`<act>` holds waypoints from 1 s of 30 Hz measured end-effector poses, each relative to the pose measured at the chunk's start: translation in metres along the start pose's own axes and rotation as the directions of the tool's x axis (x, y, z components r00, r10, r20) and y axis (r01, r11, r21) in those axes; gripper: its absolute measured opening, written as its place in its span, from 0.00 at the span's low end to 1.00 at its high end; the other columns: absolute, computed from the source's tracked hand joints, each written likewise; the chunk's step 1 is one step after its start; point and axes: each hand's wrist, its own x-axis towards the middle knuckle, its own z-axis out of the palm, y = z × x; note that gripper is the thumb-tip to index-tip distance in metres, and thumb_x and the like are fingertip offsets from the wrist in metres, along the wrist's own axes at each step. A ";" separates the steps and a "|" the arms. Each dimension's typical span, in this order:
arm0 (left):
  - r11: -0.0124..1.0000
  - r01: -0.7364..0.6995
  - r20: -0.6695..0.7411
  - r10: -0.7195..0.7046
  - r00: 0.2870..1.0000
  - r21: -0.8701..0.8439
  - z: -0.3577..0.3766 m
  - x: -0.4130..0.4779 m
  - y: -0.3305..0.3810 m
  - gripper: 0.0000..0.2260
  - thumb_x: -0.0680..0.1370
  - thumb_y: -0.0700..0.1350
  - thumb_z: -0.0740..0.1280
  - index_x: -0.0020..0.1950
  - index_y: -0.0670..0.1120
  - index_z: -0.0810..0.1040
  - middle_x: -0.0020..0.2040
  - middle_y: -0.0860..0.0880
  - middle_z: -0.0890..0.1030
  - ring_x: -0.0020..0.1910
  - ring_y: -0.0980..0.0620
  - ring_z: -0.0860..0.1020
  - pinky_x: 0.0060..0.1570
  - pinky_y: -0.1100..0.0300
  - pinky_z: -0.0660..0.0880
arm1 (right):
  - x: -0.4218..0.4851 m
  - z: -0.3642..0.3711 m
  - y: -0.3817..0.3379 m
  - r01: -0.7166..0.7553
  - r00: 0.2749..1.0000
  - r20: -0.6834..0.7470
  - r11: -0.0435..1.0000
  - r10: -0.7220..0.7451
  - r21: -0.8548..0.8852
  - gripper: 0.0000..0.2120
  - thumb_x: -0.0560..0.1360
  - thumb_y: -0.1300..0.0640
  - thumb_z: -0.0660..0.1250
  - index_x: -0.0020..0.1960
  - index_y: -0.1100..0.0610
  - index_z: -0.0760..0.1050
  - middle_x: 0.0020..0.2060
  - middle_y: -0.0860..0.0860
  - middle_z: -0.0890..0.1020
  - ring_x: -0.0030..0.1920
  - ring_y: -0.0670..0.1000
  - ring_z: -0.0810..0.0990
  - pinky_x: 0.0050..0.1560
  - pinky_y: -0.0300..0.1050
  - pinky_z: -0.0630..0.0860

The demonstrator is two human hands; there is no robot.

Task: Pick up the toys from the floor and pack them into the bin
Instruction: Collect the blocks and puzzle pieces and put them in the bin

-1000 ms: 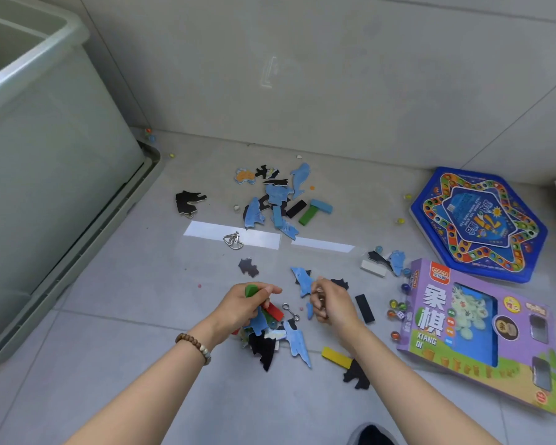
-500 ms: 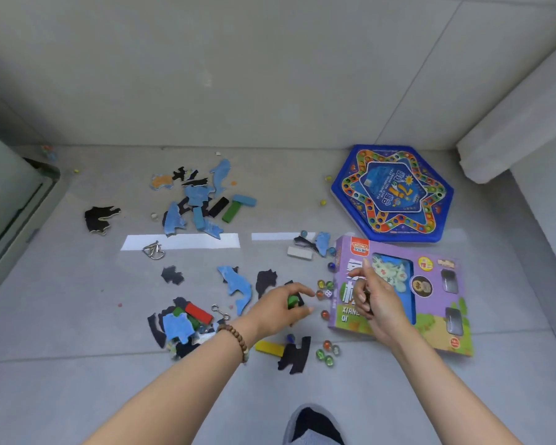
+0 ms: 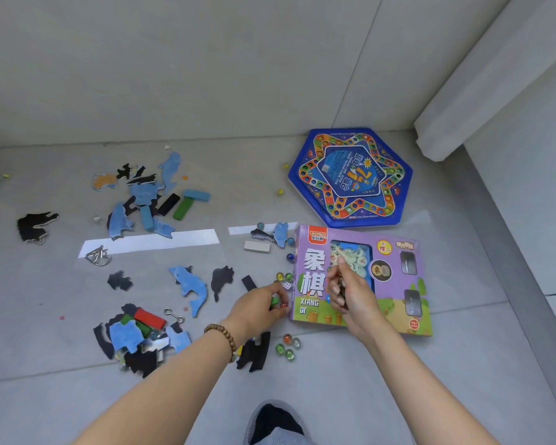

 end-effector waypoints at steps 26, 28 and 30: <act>0.696 -0.308 -0.733 -0.465 0.496 -0.649 -0.403 -0.408 -0.197 0.17 0.81 0.52 0.57 0.36 0.46 0.68 0.24 0.53 0.65 0.18 0.58 0.58 0.19 0.69 0.54 | -0.212 0.546 -0.089 0.244 0.751 0.649 0.861 0.123 -0.446 0.25 0.81 0.48 0.54 0.26 0.53 0.56 0.19 0.46 0.59 0.17 0.44 0.54 0.19 0.33 0.49; 0.657 -0.315 -0.720 -0.544 0.430 -0.685 -0.410 -0.436 -0.240 0.16 0.81 0.51 0.58 0.37 0.44 0.69 0.25 0.52 0.65 0.19 0.57 0.59 0.20 0.68 0.56 | -0.230 0.599 -0.070 0.254 0.736 0.658 0.837 0.158 -0.485 0.24 0.80 0.49 0.56 0.27 0.53 0.58 0.21 0.48 0.61 0.17 0.44 0.56 0.20 0.34 0.51; 0.609 -0.309 -0.682 -0.623 0.383 -0.730 -0.411 -0.452 -0.284 0.14 0.81 0.51 0.60 0.41 0.42 0.72 0.31 0.48 0.67 0.24 0.54 0.62 0.25 0.64 0.61 | -0.241 0.643 -0.050 0.223 0.731 0.652 0.832 0.202 -0.508 0.20 0.80 0.53 0.58 0.30 0.54 0.62 0.23 0.49 0.65 0.18 0.44 0.60 0.21 0.34 0.54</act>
